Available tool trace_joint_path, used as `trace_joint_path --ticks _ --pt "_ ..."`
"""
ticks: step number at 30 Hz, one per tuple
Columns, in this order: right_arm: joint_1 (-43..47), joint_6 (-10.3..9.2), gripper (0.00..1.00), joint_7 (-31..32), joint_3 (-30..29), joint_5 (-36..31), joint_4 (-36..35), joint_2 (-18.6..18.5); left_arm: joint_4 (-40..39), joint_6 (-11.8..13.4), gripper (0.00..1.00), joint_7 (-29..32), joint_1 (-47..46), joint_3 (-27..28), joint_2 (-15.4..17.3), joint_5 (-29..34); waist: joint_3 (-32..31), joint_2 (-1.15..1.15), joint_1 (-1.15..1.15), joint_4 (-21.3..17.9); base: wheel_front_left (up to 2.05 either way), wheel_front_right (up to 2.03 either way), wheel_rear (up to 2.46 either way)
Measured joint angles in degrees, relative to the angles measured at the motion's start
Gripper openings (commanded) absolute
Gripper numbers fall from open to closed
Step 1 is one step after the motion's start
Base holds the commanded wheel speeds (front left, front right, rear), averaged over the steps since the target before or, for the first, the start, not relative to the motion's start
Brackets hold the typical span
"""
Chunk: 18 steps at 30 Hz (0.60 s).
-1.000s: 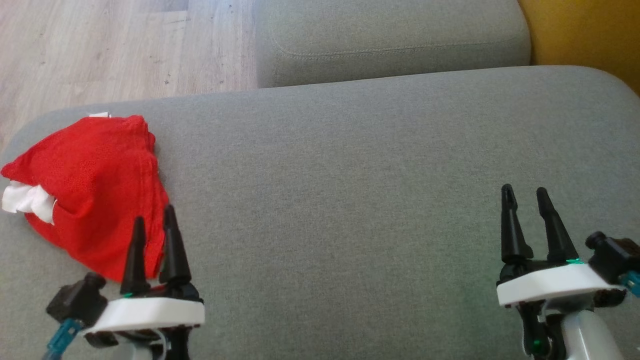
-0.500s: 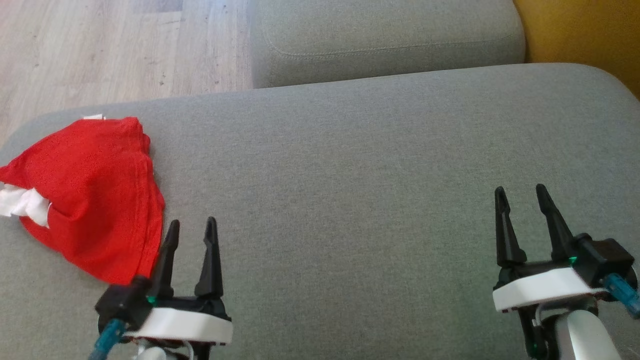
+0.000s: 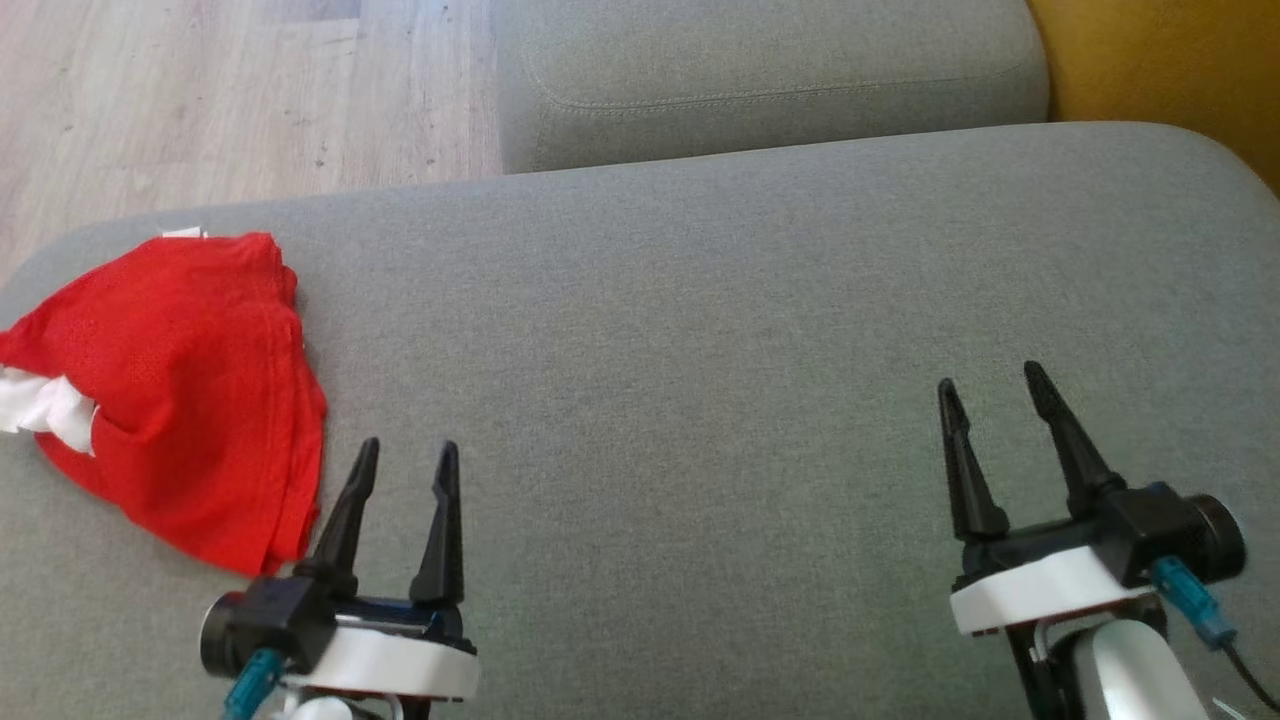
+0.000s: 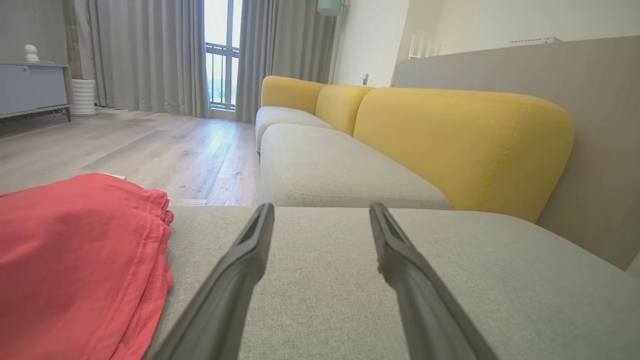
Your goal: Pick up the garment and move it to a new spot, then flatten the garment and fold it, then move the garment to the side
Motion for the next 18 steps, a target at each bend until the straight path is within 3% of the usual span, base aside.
trace_joint_path --ticks 3,18 --pt "0.01 0.0 1.0 -0.46 0.77 0.68 -0.01 0.0 -0.13 -0.4 1.0 -0.65 0.01 0.86 -0.45 -0.55 0.01 0.0 0.0 0.04 0.0 0.0 0.0" --pt "0.41 0.0 1.0 -2.68 3.97 18.61 5.88 -0.04 3.34 -2.55 1.0 -2.83 1.73 1.24 -1.38 4.0 -0.25 0.0 0.0 -0.58 0.0 0.0 0.0"
